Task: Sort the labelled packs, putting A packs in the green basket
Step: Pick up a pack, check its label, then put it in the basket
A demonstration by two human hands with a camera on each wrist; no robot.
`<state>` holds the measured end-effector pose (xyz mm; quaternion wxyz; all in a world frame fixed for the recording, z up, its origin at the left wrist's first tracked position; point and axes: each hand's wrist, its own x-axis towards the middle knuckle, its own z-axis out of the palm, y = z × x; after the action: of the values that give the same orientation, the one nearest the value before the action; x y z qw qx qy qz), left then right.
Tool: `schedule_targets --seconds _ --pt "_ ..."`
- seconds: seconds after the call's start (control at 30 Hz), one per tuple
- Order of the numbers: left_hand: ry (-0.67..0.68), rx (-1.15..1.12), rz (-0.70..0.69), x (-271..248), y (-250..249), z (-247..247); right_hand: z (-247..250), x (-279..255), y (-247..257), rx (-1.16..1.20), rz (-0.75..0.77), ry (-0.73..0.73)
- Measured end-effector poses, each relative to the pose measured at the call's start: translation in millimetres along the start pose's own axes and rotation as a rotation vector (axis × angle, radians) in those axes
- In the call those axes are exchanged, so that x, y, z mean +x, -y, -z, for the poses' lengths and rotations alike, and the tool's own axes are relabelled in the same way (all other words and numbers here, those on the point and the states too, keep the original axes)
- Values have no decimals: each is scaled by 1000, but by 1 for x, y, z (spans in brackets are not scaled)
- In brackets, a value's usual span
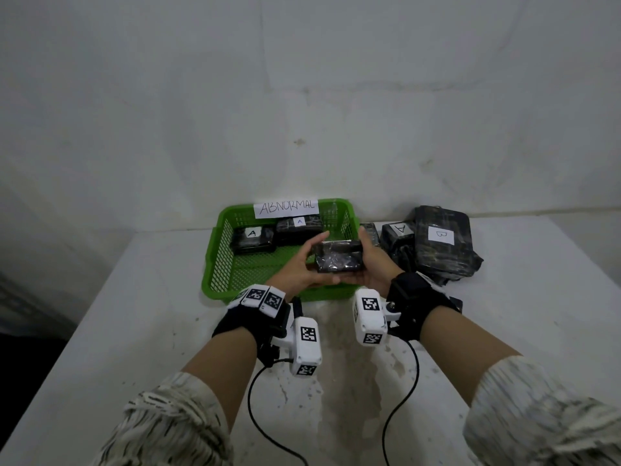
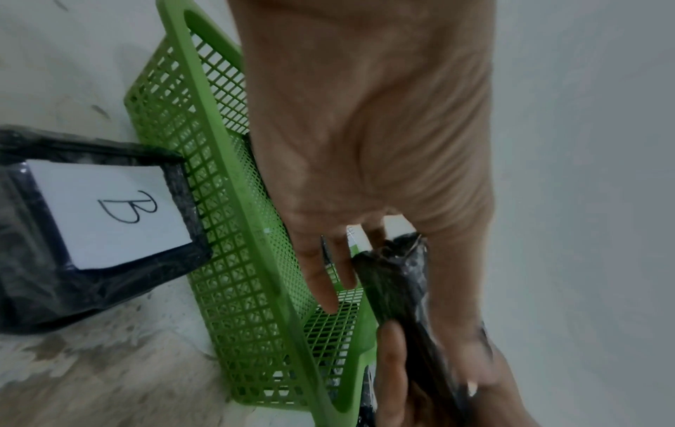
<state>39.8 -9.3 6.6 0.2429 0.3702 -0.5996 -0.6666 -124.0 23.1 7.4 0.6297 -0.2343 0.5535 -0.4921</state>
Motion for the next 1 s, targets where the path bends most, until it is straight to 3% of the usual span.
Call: schedule_targets --seconds 0.1,0.2,0.4,0.6,0.77,1.0 --pt "-114 63 -4 4 0 3 4 -1 2 -236 -25 -16" --pt "-251 20 74 8 0 4 5 2 1 -362 65 6" --pt "-246 106 144 10 -2 -1 -3 2 -1 -38 244 82" --pt "-280 149 134 9 -2 -6 -7 4 -5 -103 348 -44" --pt "-383 80 24 12 -4 -6 -7 5 -7 -37 278 40" --pt "-347 17 45 9 -2 -7 -5 4 -5 -71 318 21"
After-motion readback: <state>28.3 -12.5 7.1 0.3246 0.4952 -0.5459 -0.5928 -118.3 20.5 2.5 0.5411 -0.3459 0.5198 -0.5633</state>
